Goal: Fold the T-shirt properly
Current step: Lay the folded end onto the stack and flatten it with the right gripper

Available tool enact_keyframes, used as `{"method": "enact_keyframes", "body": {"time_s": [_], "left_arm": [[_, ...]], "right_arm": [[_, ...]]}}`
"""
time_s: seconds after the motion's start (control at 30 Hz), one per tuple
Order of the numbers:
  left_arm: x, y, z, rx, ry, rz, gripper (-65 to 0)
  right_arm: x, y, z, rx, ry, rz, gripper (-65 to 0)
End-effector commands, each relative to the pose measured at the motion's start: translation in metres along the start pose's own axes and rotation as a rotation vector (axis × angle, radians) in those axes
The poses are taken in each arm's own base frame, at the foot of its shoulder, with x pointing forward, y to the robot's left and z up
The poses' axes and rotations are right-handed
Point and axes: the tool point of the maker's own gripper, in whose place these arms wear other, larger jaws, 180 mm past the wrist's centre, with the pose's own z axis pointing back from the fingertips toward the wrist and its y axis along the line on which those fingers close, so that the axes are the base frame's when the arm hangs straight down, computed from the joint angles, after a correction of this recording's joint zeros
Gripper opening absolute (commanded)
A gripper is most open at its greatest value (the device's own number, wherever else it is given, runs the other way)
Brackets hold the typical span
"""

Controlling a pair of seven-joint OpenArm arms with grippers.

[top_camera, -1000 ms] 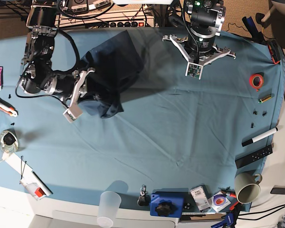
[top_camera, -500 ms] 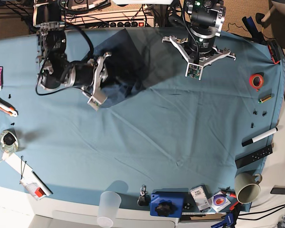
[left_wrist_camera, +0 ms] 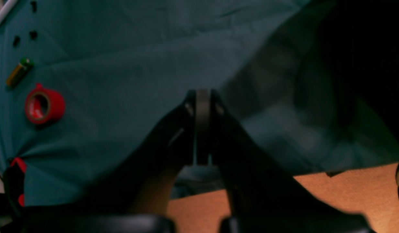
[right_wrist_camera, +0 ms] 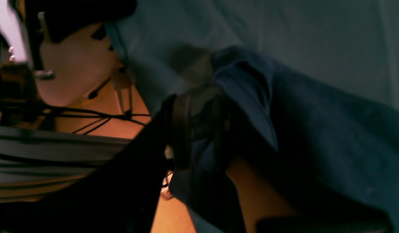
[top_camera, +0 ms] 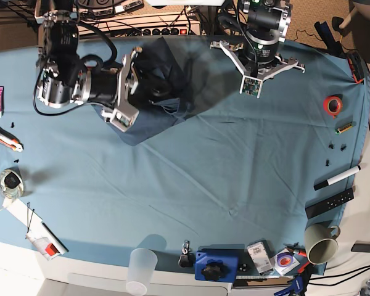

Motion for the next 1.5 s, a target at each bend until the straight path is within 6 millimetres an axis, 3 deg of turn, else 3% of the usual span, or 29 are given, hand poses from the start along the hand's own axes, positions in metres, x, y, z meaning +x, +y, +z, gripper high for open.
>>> {"method": "enact_keyframes", "body": {"time_s": [0.0, 0.17, 0.27, 0.3, 0.33, 0.47, 0.67, 0.83, 1.03, 1.17, 1.23, 1.33, 1.47], "left_arm": [[0.010, 0.001, 0.003, 0.006, -0.044, 0.009, -65.0], [0.010, 0.001, 0.004, 0.006, -0.048, 0.009, -65.0], [0.008, 0.001, 0.004, 0.005, -0.042, 0.009, -65.0], [0.008, 0.001, 0.004, 0.004, -0.042, 0.009, -65.0], [0.008, 0.001, 0.004, 0.004, -0.042, 0.010, -65.0], [0.009, 0.000, 0.004, -0.001, -0.046, 0.013, -65.0], [0.009, -0.001, 0.004, -0.005, -0.045, 0.016, -65.0], [0.009, -0.001, 0.004, -0.004, -0.046, 0.015, -65.0], [0.009, -0.001, 0.004, -0.004, -0.046, 0.015, -65.0], [0.009, -0.001, 0.004, -0.004, -0.046, 0.015, -65.0], [0.009, -0.001, 0.004, -0.004, -0.046, 0.014, -65.0], [0.009, -0.001, 0.004, -0.004, -0.045, 0.014, -65.0], [0.009, -0.001, 0.004, -0.004, -0.046, 0.014, -65.0]], "right_arm": [[0.014, 0.003, 0.006, 0.001, -0.044, 0.037, -52.5], [0.033, -0.004, 0.020, -0.063, -0.087, 0.096, -52.5], [0.041, -0.026, 0.041, -0.190, -0.131, 0.091, -53.7], [0.039, -0.039, 0.050, -0.260, -0.132, 0.077, -58.2], [0.036, -0.051, 0.059, -0.327, -0.129, 0.060, -63.7], [0.019, -0.082, 0.087, -0.500, -0.089, 0.012, -65.0], [-0.024, -0.093, 0.071, -0.441, 0.006, -0.125, -65.0], [-0.037, -0.081, 0.043, -0.334, 0.048, -0.152, -65.0], [-0.071, -0.023, -0.008, -0.123, 0.187, -0.145, -65.0], [-0.091, 0.000, -0.024, -0.064, 0.273, -0.127, -65.0], [-0.087, 0.002, -0.025, -0.057, 0.264, -0.119, -65.0], [-0.066, -0.001, -0.019, -0.066, 0.201, -0.089, -65.0], [-0.034, -0.011, 0.003, -0.144, 0.106, -0.028, -65.0]]}}
